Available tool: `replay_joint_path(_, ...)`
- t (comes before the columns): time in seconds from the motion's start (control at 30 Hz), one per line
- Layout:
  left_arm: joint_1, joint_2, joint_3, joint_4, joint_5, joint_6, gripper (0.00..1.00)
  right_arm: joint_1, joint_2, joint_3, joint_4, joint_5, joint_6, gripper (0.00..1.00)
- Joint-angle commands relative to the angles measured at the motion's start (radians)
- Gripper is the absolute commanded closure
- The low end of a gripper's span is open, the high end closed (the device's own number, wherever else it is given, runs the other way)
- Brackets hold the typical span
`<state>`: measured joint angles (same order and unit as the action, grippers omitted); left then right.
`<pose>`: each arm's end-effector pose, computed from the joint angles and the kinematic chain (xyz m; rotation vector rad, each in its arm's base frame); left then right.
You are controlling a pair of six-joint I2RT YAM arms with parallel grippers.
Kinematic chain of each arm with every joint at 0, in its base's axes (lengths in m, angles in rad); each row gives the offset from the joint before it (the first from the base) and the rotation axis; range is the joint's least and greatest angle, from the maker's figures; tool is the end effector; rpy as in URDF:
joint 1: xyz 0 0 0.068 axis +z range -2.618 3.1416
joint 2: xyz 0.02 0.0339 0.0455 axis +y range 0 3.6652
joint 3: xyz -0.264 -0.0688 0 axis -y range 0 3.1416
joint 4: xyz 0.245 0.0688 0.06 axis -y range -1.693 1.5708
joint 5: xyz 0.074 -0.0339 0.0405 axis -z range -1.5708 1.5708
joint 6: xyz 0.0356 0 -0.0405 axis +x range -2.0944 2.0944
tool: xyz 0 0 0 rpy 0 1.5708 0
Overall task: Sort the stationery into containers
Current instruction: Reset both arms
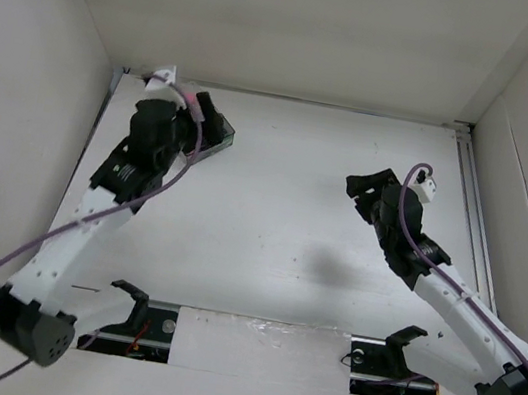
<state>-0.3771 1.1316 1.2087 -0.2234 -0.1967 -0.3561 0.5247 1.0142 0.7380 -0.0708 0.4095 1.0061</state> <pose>0.2398 -0.0875 0.4153 -0.1286 1.7238 -0.3744 0.2087 0.1044 0.2923 0.7297 1.7987 0.6462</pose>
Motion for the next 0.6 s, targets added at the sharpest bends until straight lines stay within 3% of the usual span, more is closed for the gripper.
replay_joint_path(0.0,0.006,-0.151,-0.176,0.038,-0.041,-0.150,0.01,-0.005,0.006,0.031,0.048,0.005,-0.011,0.30)
replay_joint_path(0.07,0.006,-0.313,-0.313,0.061,-0.078,-0.211,0.01,-0.005,0.006,0.031,0.048,0.015,-0.011,0.17)
replay_joint_path(0.2,0.015,-0.535,-0.496,0.073,-0.168,-0.319,0.01,0.005,0.035,0.031,0.048,0.015,-0.011,0.09)
replay_joint_path(0.57,0.024,-0.575,-0.615,-0.025,-0.268,-0.448,0.01,0.014,0.064,0.041,0.048,0.034,-0.011,0.09)
